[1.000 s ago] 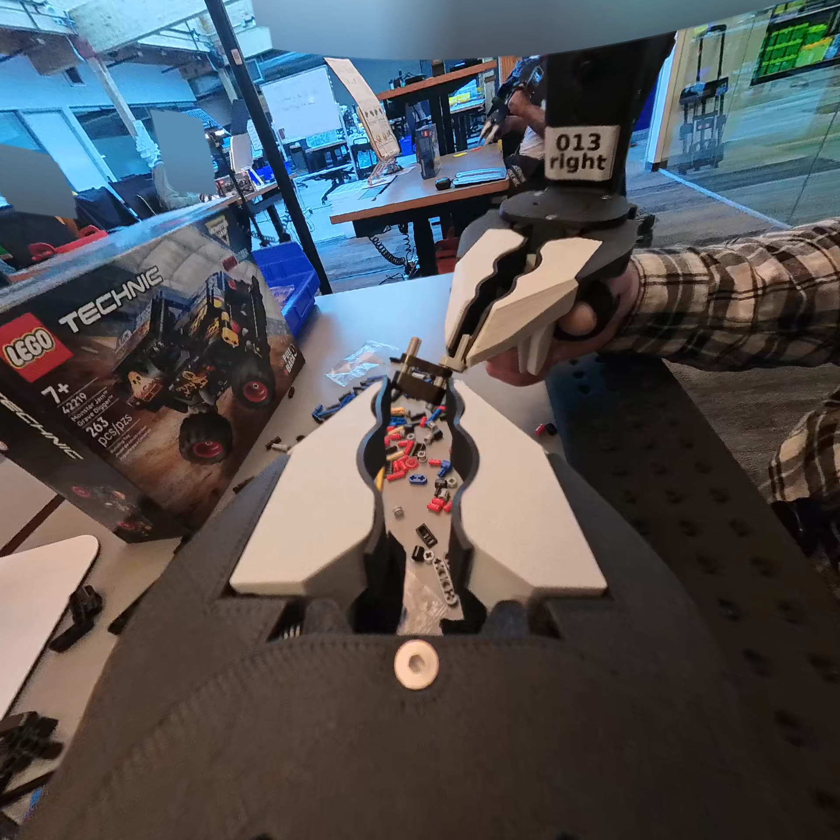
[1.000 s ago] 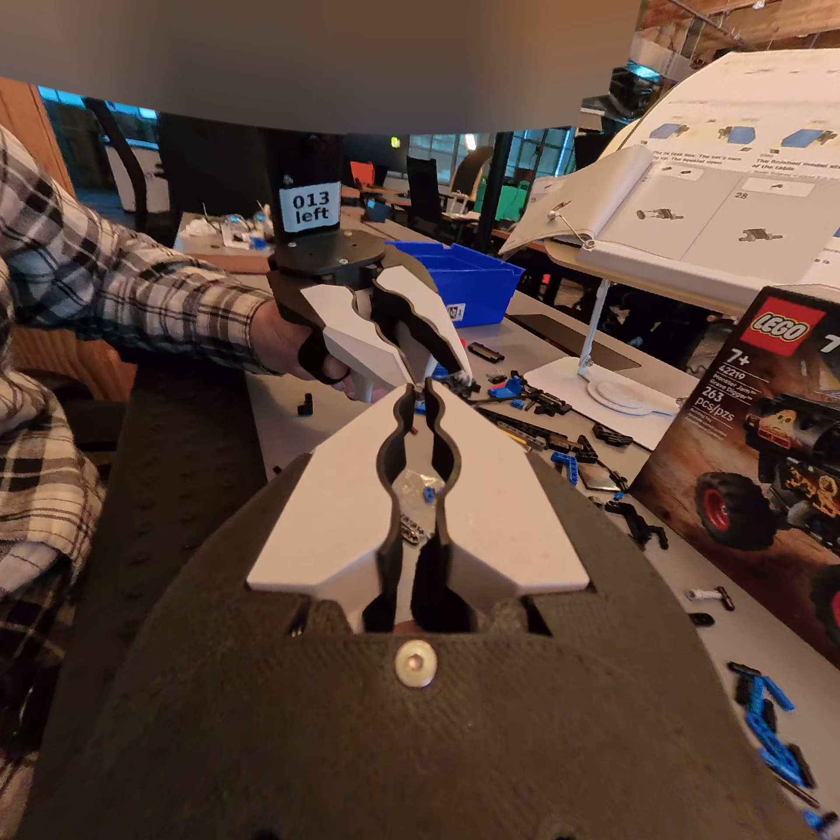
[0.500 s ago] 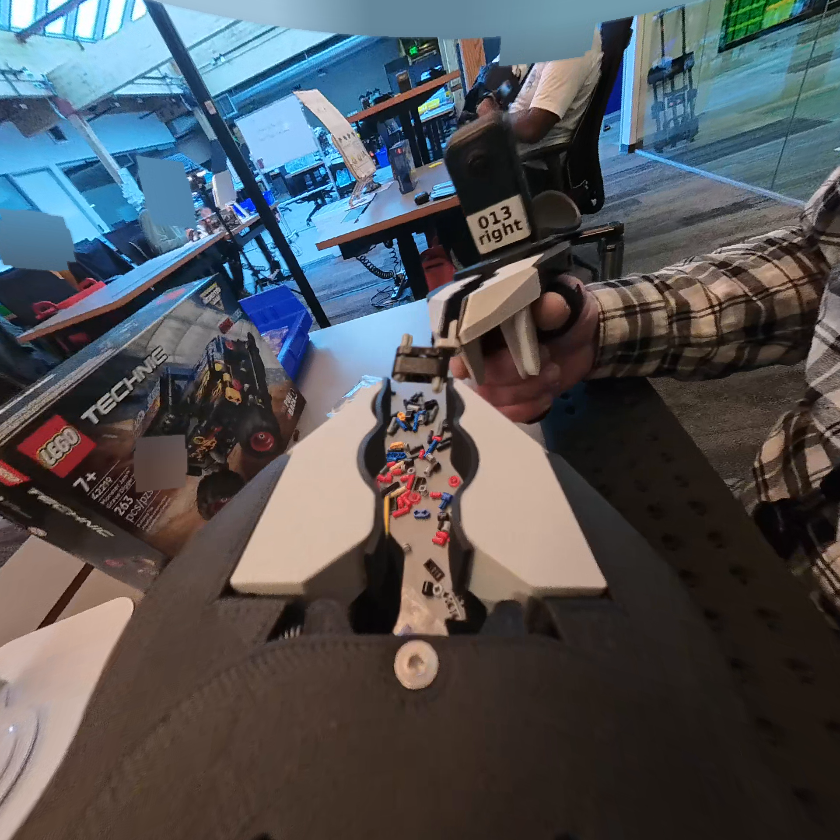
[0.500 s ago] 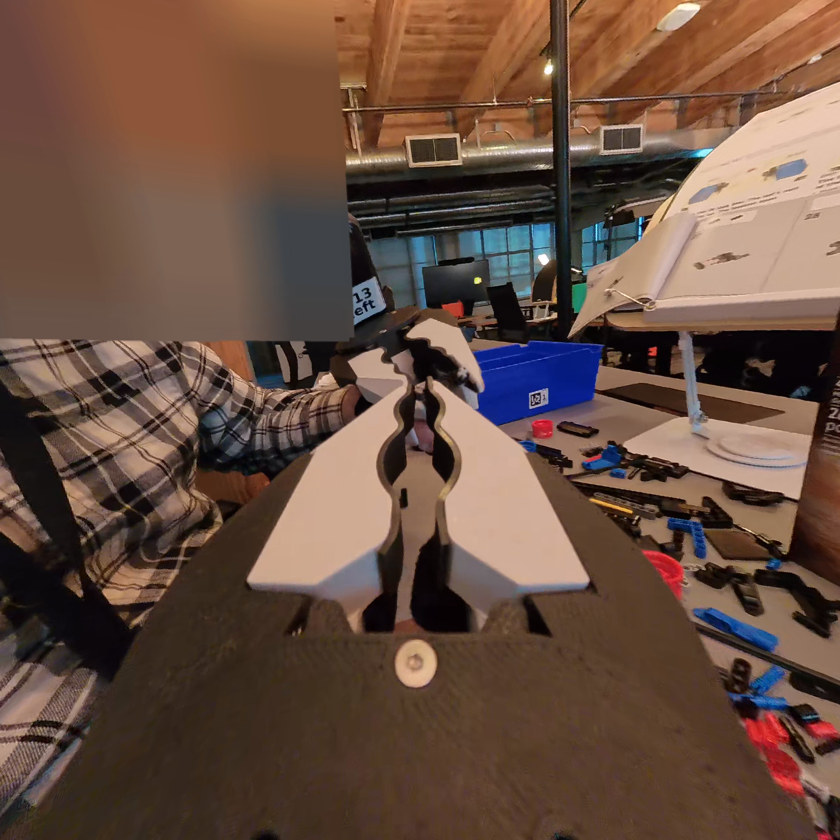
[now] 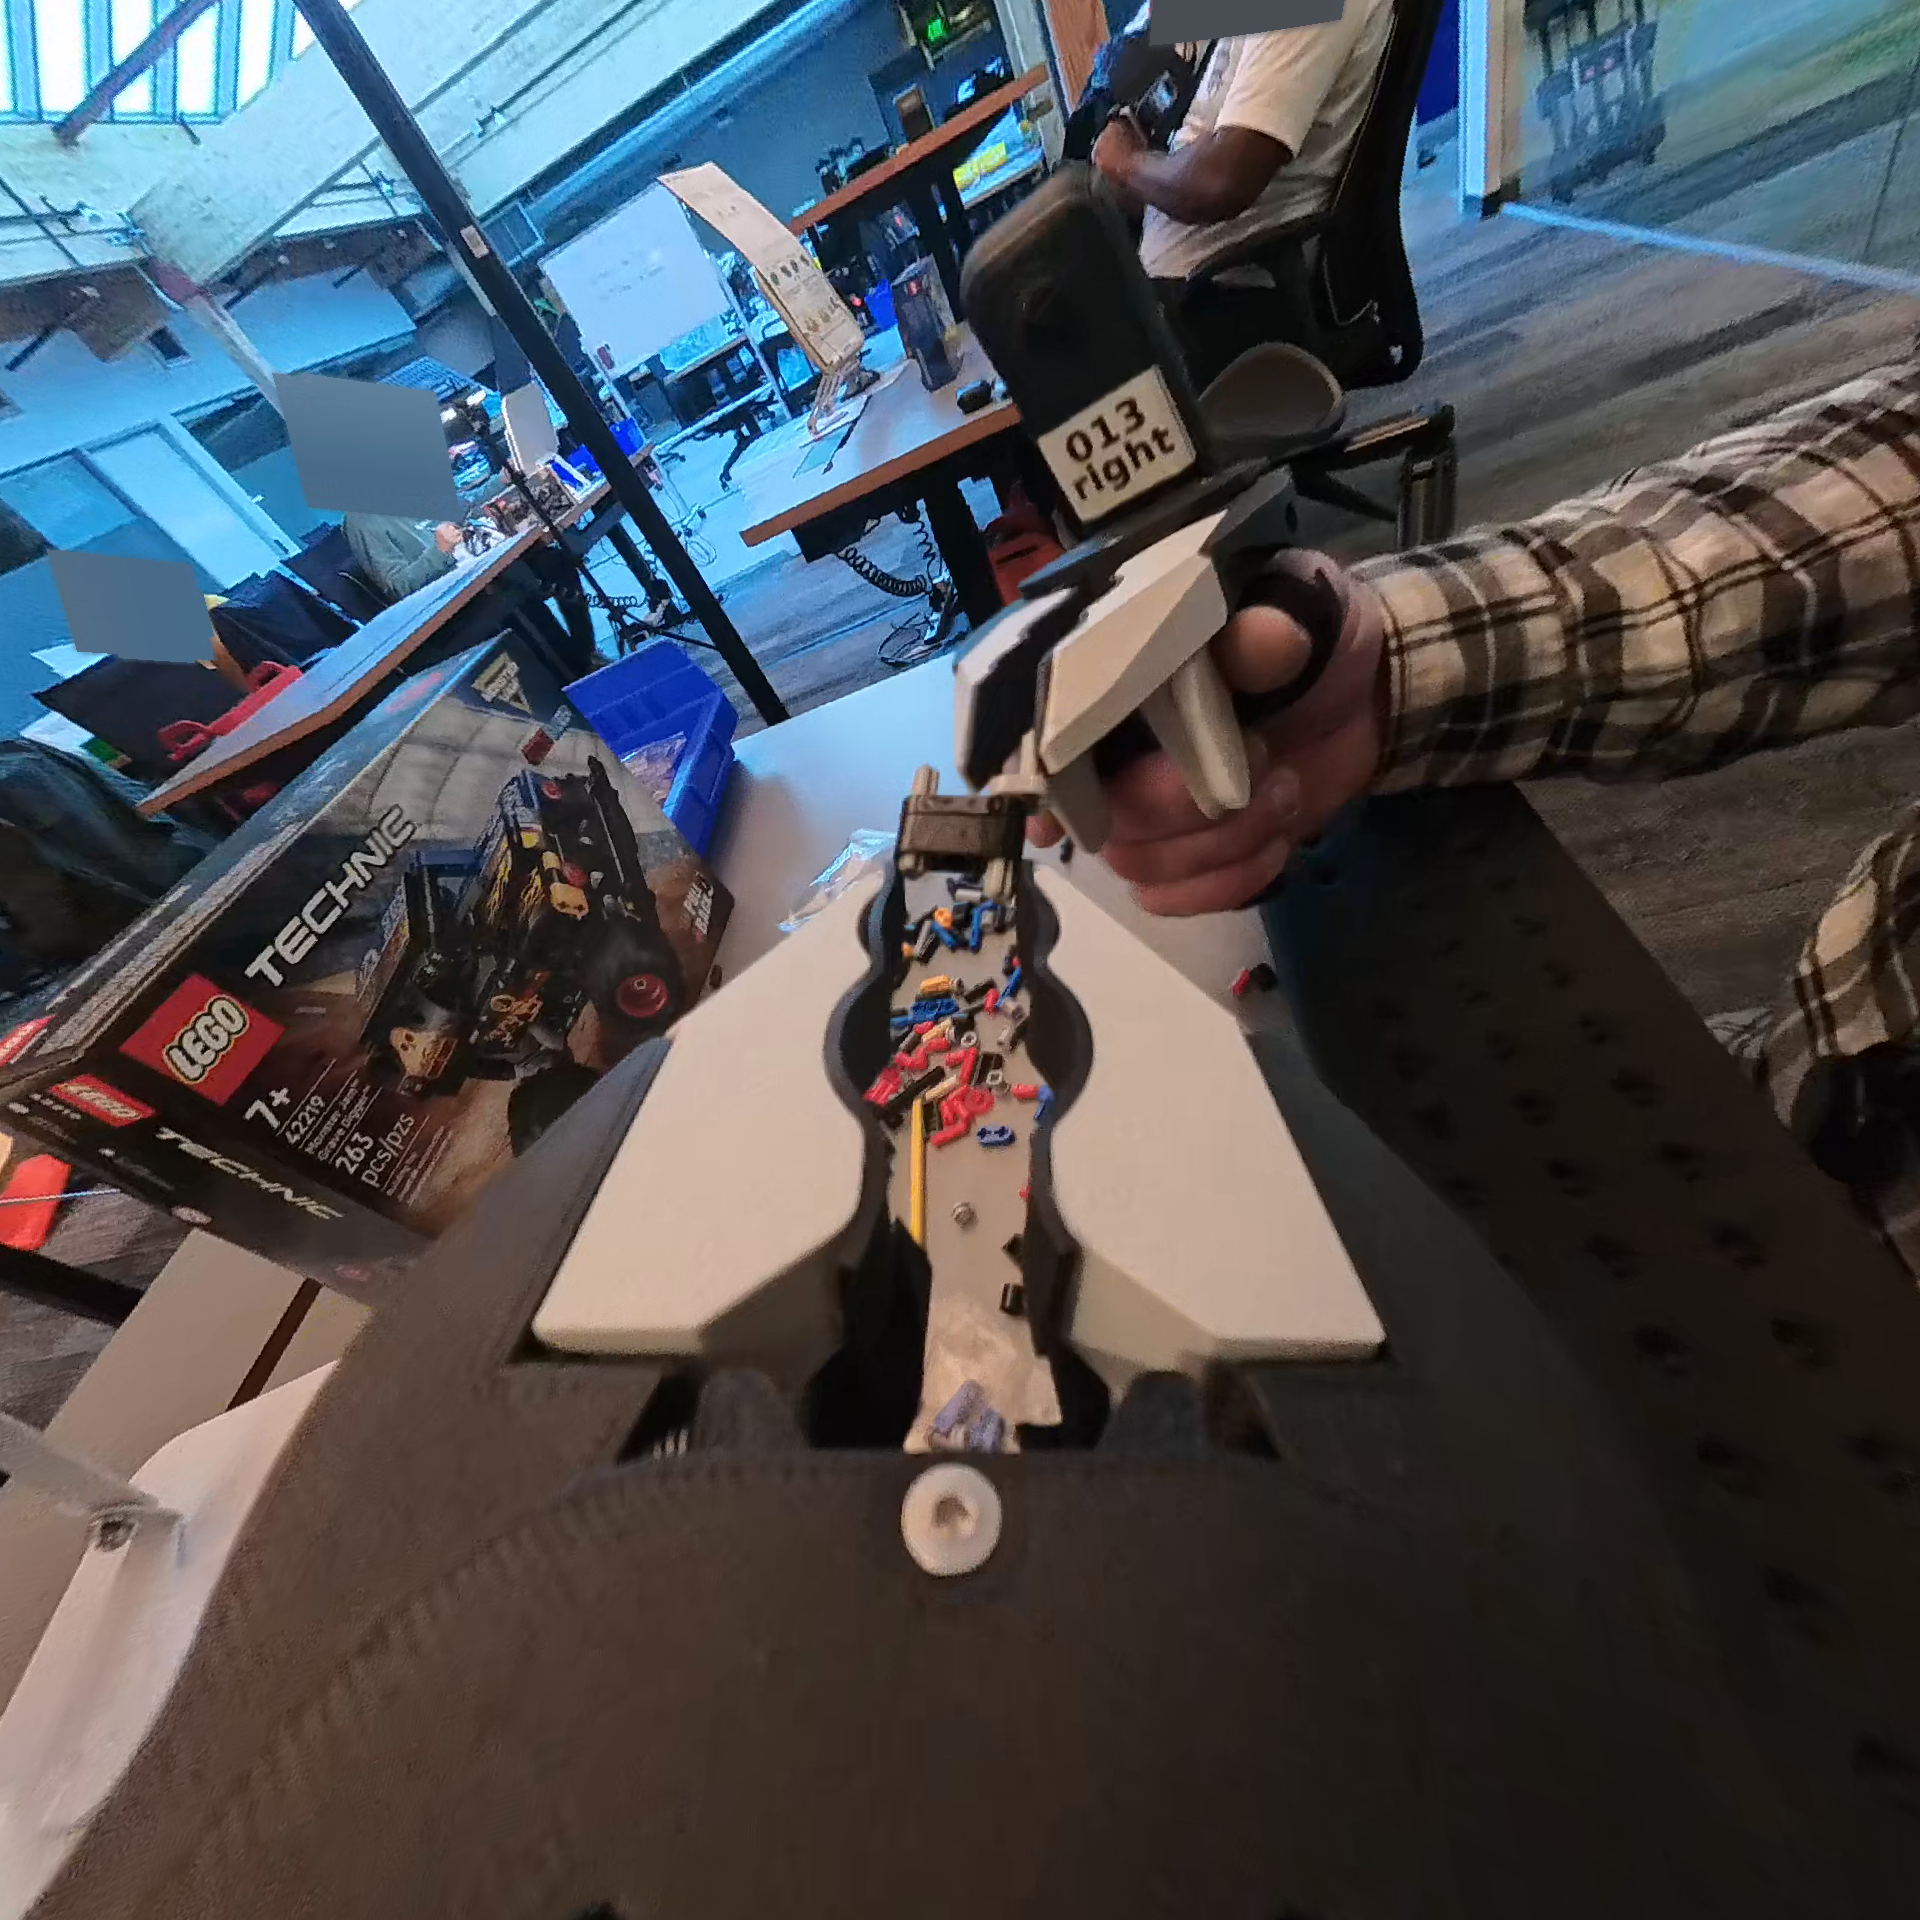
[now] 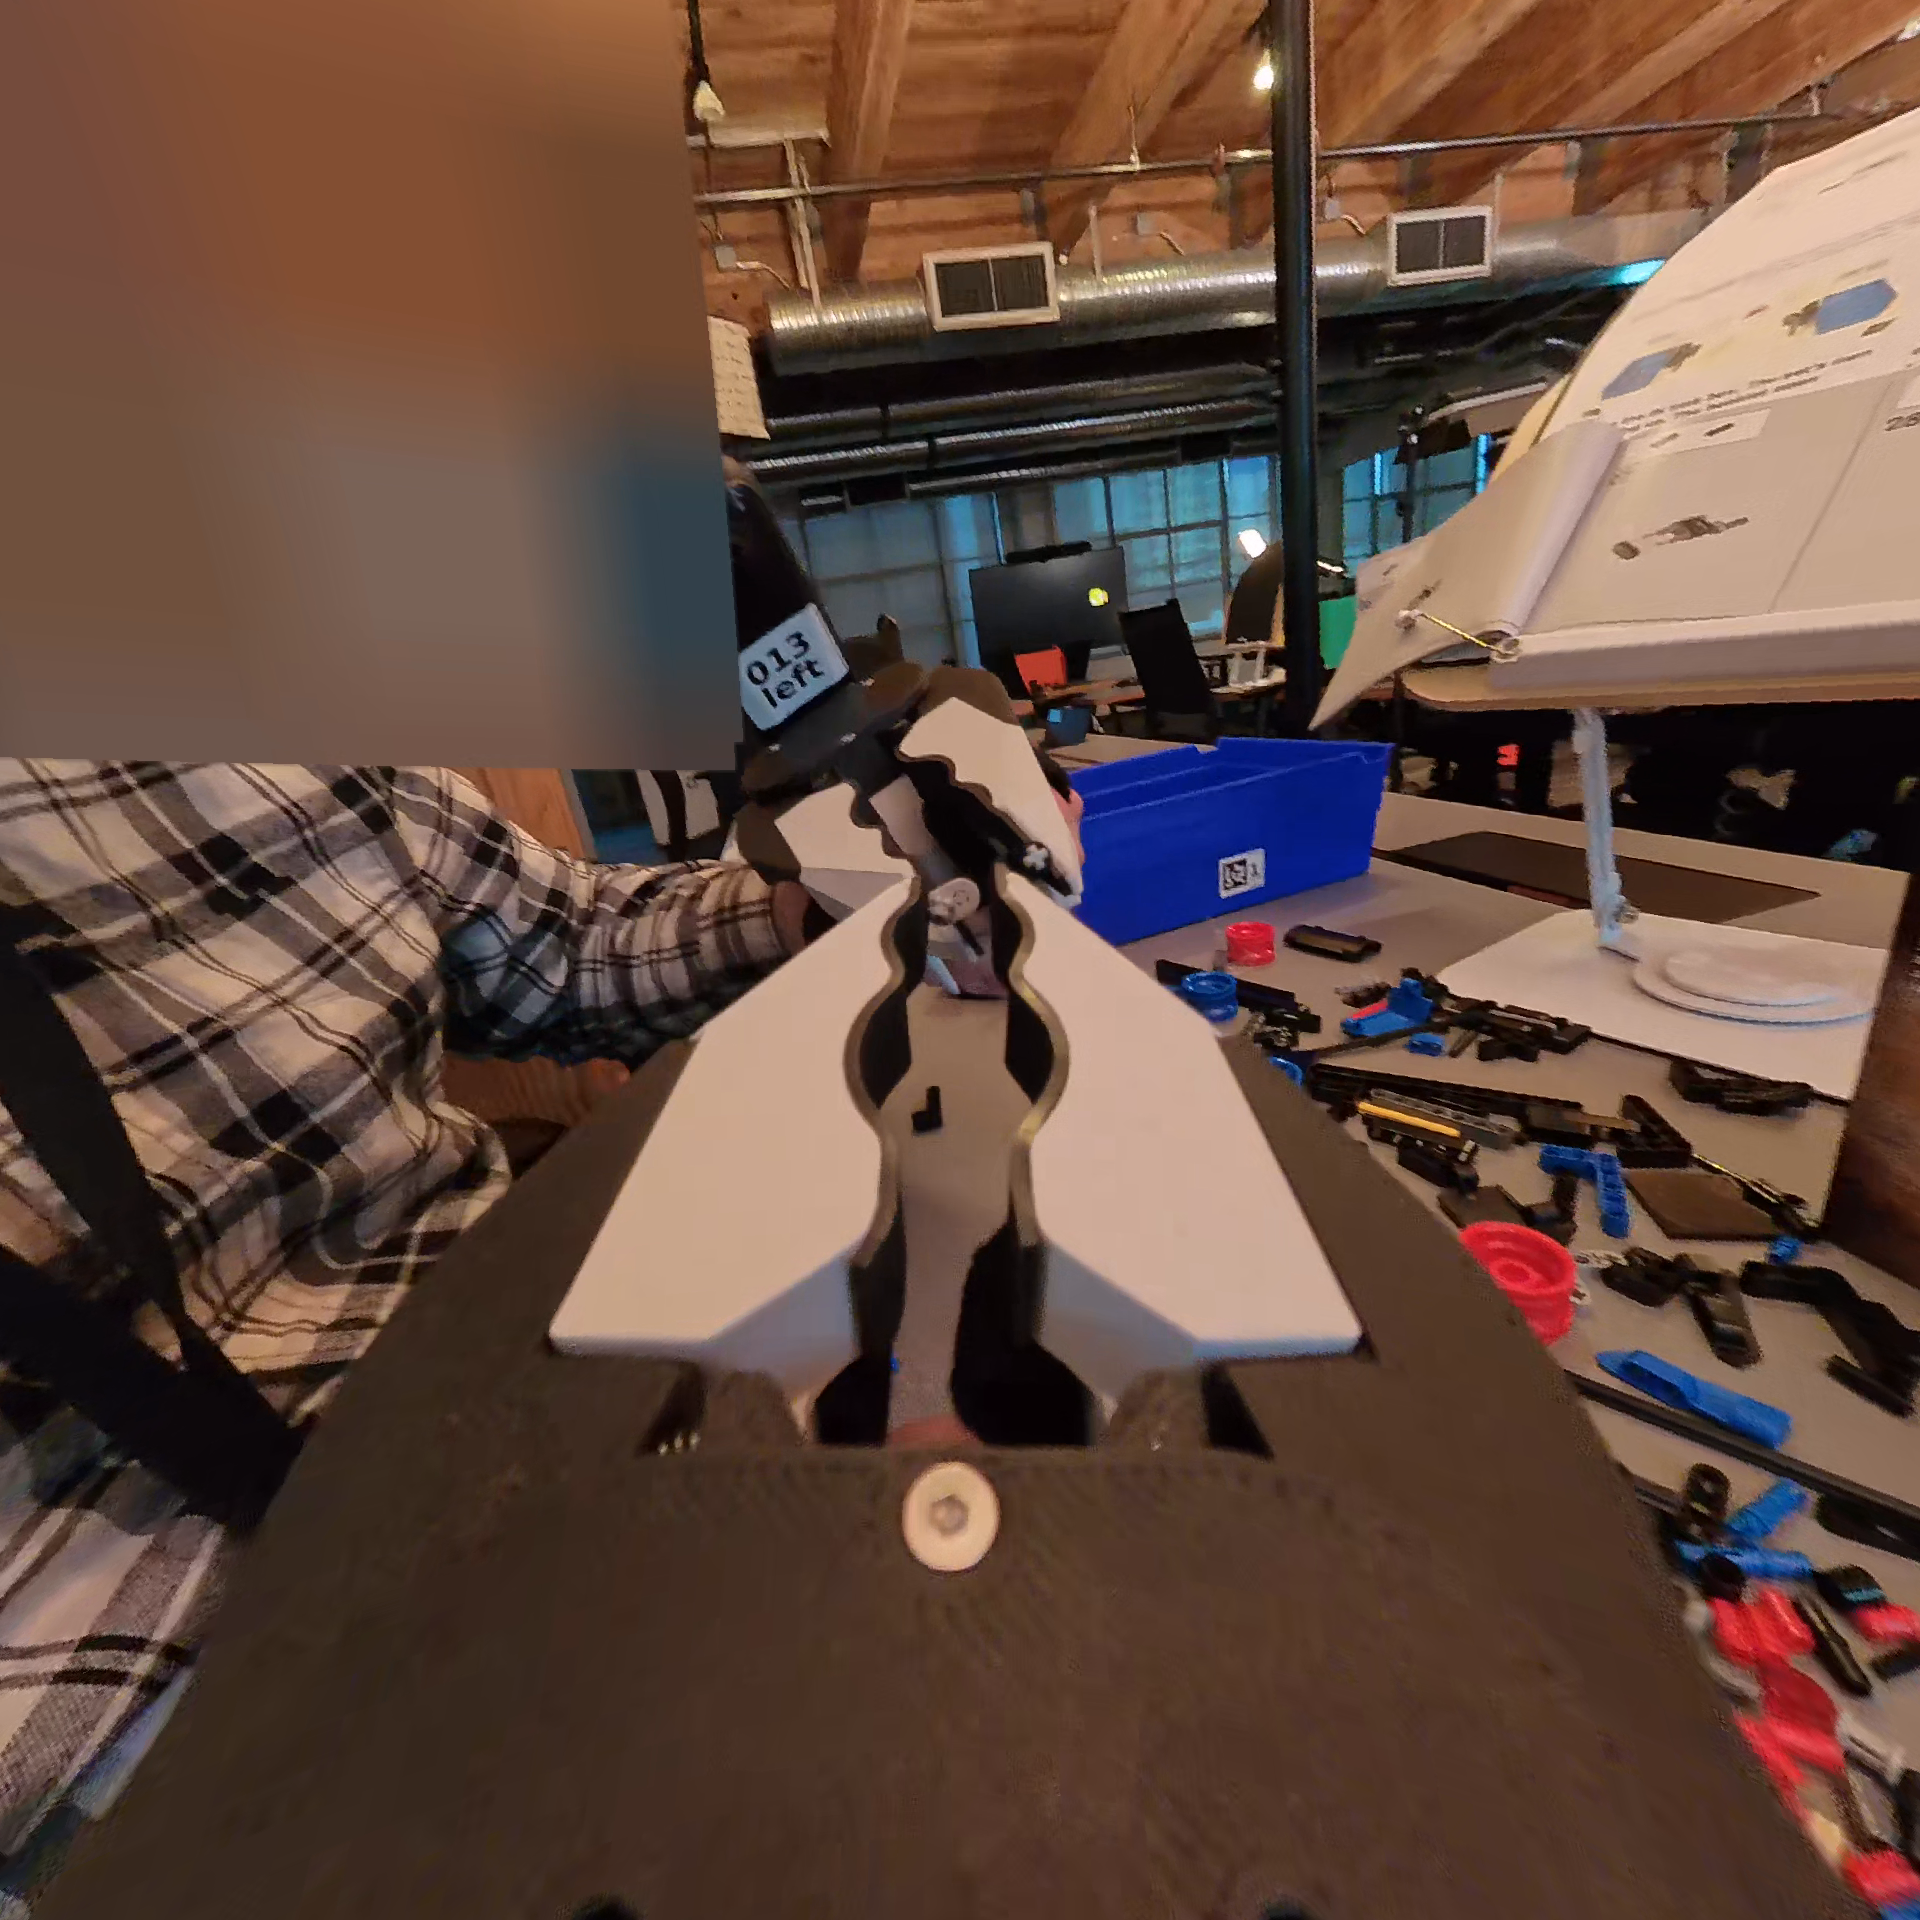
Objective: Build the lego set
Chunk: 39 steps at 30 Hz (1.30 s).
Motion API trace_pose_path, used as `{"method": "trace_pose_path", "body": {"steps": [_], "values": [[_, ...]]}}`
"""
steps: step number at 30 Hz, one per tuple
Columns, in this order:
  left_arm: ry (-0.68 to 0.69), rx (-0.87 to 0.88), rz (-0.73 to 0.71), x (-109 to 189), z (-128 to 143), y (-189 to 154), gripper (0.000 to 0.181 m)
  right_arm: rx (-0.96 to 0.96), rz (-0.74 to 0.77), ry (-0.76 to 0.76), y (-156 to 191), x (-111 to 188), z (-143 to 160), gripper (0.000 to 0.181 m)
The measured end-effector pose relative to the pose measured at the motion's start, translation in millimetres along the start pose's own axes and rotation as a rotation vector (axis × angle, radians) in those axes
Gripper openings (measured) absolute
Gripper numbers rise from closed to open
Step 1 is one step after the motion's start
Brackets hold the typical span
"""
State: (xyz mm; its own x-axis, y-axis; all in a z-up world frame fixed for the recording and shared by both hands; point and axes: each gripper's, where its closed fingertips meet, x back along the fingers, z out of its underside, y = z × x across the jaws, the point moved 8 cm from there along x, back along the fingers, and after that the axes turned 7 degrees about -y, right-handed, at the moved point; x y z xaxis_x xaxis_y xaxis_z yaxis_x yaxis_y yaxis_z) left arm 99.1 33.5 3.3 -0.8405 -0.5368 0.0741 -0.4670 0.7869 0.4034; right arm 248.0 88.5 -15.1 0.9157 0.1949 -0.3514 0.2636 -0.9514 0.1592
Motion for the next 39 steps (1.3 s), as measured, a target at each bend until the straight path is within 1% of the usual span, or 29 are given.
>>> {"method": "trace_pose_path", "body": {"steps": [5, 11, 15, 16, 18, 21, 22, 28, 31, 33, 35, 36, 39], "values": [[0.06, -0.046, -0.016, 0, 4, -4, 0.02, 0.092, 0.05, 0.102, 2, 0, 2, 0.013], [0.115, -0.119, -0.054, -2, 5, -7, 0.02, 0.124, 0.087, 0.188, 4, 0, 4, 0.019], [0.156, -0.168, -0.088, -5, 8, -10, 0.019, 0.189, 0.167, 0.256, 6, -4, 8, 0.024], [0.165, -0.179, -0.096, -6, 8, -11, 0.019, 0.206, 0.191, 0.275, 6, -5, 10, 0.024], [0.185, -0.201, -0.116, -8, 9, -12, 0.019, 0.252, 0.215, 0.311, 8, -7, 13, 0.018], [0.222, -0.243, -0.139, -9, 11, -13, 0.019, 0.282, 0.256, 0.35, 8, -8, 14, 0.018], [0.231, -0.252, -0.142, -10, 11, -14, 0.019, 0.291, 0.269, 0.357, 8, -8, 14, 0.018], [0.267, -0.284, -0.168, -12, 14, -14, 0.019, 0.314, 0.347, 0.371, 8, -9, 12, 0.034], [0.277, -0.287, -0.176, -13, 16, -15, 0.019, 0.311, 0.362, 0.377, 9, -10, 13, 0.035], [0.28, -0.292, -0.16, -14, 16, -16, 0.019, 0.324, 0.373, 0.359, 10, -11, 12, 0.03], [0.285, -0.301, -0.158, -15, 16, -18, 0.018, 0.355, 0.389, 0.391, 10, -11, 14, 0.029], [0.287, -0.306, -0.157, -15, 17, -18, 0.018, 0.364, 0.397, 0.392, 9, -11, 13, 0.024], [0.307, -0.328, -0.159, -16, 20, -19, 0.019, 0.365, 0.408, 0.429, 8, -11, 15, 0.025]]}}
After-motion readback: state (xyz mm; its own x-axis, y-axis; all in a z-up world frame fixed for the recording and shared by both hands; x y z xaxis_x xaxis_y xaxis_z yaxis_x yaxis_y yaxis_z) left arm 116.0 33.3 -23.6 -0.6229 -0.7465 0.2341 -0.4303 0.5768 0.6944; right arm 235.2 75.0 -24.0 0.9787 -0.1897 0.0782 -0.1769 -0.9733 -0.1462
